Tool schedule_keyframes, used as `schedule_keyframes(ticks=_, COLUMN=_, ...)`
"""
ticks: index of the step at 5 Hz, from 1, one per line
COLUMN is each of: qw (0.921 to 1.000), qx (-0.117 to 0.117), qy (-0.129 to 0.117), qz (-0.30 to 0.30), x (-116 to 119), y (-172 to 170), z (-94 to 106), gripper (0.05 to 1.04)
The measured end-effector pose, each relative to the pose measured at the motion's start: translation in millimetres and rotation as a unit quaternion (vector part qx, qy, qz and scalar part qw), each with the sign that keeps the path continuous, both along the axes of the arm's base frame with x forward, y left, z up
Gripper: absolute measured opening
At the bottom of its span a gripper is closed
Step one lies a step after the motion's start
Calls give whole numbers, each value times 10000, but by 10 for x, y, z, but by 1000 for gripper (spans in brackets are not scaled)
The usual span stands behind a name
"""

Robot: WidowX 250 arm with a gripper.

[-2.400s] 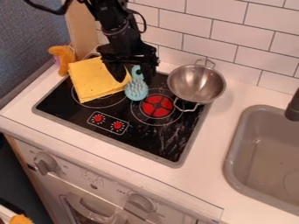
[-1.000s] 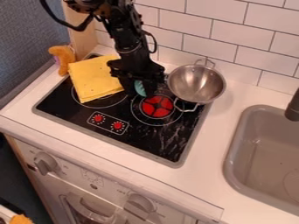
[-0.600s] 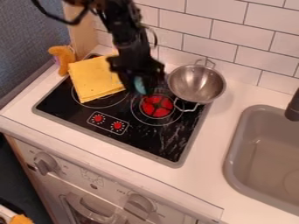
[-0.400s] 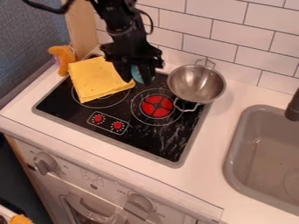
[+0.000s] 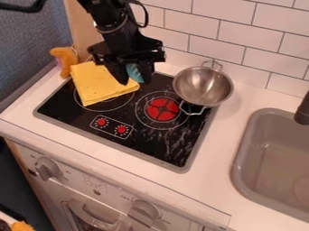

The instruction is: Move the blue brush to the bottom left burner

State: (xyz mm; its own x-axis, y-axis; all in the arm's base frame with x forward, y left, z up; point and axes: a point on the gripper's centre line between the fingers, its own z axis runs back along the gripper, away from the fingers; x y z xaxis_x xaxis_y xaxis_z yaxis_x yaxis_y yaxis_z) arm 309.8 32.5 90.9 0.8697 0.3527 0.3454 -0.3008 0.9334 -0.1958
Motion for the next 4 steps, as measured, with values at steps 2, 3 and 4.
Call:
schedule_keyframes(ticks=2, qw=9848, qx=50, qy=-41, qz=1736, x=-418, y=113, z=78, gripper=575)
schedule_keyframes(ticks=3, qw=9735, qx=48, qy=-56, qz=2285, x=-496, y=379, z=5, gripper=575)
schedule_keyframes(ticks=4, qw=9667, qx=75, qy=126, qz=2554, x=-531, y=579, z=-152, gripper=575)
